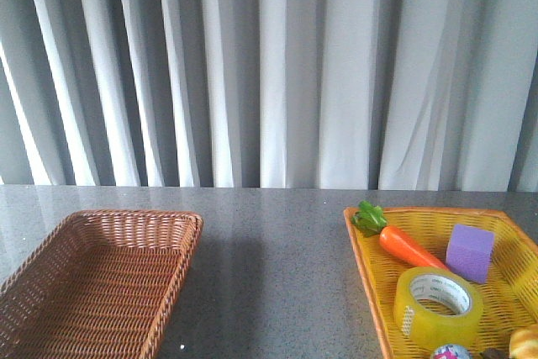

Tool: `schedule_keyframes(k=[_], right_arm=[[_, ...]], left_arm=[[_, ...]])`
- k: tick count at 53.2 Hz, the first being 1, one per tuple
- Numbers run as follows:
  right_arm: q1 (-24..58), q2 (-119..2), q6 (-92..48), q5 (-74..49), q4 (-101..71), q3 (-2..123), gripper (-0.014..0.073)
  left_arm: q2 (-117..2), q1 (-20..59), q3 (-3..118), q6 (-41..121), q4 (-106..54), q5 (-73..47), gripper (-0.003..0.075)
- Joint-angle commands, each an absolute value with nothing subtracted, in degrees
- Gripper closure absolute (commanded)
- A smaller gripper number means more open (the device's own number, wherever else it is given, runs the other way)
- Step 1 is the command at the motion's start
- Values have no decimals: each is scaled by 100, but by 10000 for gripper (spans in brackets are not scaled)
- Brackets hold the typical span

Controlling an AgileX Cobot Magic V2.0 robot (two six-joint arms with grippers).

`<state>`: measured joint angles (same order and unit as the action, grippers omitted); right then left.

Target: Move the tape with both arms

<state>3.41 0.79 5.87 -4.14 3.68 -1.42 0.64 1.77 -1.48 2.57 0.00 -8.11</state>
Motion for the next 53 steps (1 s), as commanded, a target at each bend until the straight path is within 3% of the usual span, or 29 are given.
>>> schedule_keyframes(k=[1, 47, 53], right_arm=[[344, 155, 569, 48, 409, -195, 602], [344, 155, 569, 0, 409, -195, 602], [344, 155, 569, 466, 416, -177, 602]], left_arm=[[158, 177, -16, 246, -65, -376, 726], [158, 177, -16, 266, 0, -383, 726], [158, 177, -16, 266, 0, -311, 726]])
